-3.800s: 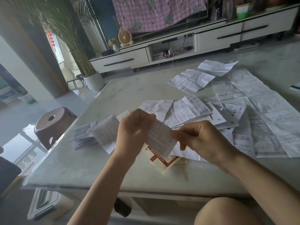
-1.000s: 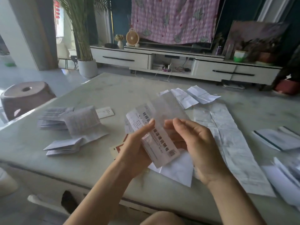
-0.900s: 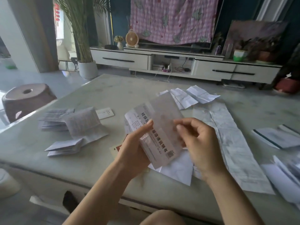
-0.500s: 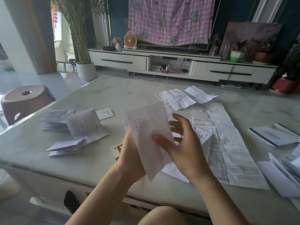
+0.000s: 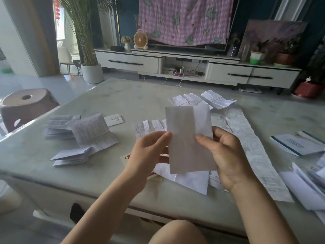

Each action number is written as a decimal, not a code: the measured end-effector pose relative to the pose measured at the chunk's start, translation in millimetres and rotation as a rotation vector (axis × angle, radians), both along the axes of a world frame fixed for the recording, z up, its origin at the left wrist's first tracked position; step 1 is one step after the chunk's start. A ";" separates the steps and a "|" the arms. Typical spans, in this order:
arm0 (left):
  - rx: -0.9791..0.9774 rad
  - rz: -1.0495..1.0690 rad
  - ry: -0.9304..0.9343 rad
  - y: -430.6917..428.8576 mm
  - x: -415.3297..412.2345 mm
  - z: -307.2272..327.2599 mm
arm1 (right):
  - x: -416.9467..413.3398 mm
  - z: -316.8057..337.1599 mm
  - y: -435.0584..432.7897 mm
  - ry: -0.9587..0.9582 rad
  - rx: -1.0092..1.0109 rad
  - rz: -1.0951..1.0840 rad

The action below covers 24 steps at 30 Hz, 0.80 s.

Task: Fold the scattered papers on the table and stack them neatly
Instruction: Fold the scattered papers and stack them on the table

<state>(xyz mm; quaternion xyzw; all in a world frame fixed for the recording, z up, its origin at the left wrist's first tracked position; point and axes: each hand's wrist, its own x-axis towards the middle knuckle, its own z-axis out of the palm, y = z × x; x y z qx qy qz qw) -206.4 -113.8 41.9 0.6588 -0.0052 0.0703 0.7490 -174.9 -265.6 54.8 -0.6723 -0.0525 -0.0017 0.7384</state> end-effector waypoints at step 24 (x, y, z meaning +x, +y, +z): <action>0.097 0.199 0.080 13.9 -6.7 8.3 | 2.3 -6.7 0.7 -0.036 -0.114 0.206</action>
